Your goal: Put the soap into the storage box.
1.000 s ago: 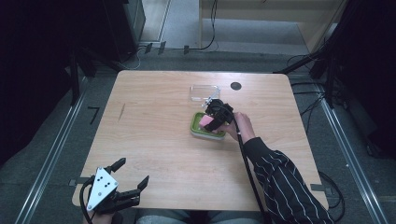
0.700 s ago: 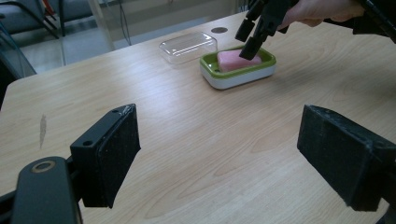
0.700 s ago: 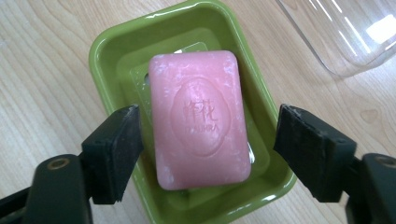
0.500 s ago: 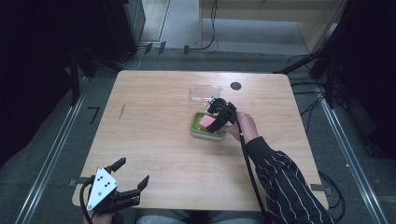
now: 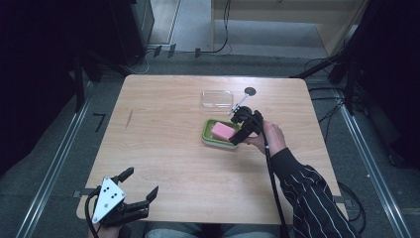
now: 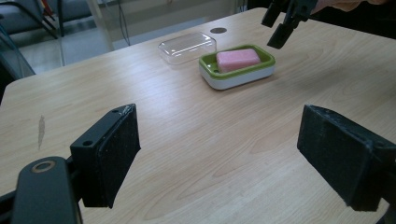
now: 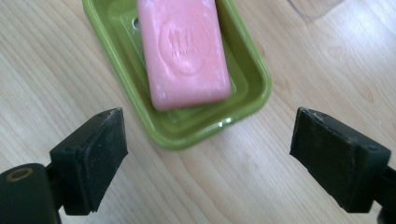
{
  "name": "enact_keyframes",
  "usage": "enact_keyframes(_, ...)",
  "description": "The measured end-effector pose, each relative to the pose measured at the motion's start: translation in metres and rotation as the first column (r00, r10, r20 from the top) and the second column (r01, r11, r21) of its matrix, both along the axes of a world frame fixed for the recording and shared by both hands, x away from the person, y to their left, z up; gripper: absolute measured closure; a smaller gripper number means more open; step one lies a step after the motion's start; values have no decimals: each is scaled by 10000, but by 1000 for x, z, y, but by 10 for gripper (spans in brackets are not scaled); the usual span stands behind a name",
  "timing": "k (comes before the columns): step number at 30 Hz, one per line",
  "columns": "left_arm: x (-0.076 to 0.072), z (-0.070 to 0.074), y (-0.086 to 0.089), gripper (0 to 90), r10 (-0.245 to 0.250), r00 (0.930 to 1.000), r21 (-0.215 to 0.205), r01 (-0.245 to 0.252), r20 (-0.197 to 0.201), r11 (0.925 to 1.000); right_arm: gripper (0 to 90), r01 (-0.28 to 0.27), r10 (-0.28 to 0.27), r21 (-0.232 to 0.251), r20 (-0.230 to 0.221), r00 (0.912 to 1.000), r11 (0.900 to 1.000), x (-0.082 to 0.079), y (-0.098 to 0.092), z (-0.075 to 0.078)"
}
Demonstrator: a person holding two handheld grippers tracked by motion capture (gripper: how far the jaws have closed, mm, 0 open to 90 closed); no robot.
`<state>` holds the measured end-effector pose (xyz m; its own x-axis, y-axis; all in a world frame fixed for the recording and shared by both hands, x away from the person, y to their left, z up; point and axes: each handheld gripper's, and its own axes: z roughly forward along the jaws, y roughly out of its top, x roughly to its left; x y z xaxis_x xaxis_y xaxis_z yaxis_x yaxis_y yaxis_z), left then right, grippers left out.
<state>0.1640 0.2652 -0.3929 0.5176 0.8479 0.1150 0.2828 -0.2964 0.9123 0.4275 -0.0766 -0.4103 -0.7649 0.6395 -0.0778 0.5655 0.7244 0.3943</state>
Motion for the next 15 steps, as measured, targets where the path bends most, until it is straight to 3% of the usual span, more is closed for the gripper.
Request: enact_keyframes(15,1,0,-1,139,-51,10000,4,51,23,10000,98,426,-438,-456,-264,9987,9981,-25,-23,5)
